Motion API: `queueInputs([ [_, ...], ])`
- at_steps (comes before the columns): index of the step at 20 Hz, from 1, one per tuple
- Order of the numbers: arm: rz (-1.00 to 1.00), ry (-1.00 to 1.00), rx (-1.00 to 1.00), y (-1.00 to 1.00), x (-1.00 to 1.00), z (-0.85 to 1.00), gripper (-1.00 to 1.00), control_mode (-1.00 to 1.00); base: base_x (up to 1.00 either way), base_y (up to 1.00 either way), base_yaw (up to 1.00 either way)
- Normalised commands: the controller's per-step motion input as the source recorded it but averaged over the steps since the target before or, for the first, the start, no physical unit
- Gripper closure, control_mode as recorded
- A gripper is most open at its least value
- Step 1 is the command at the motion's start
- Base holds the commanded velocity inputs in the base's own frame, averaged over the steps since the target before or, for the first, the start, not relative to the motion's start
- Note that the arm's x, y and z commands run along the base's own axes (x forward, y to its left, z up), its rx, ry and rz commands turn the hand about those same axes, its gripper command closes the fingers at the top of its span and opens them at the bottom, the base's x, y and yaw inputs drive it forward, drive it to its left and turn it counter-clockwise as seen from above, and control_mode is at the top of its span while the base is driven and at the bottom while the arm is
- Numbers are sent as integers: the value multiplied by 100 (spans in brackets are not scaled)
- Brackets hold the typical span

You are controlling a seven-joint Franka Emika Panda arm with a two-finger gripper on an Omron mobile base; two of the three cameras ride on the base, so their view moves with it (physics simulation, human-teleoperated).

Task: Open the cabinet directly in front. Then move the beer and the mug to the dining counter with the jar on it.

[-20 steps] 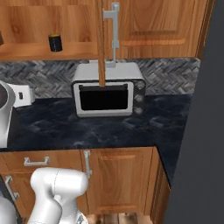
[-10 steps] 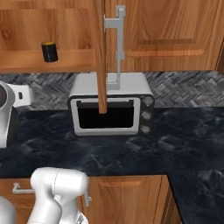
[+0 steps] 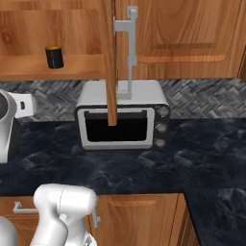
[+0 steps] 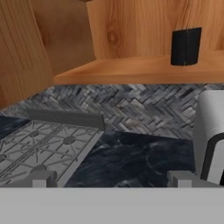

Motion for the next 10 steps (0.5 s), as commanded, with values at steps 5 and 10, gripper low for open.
queueInputs([
  [5,0,0,0,0,0,0,-100,100,0,2,-35],
  [10,0,0,0,0,0,0,-100,100,0,-7,-16],
])
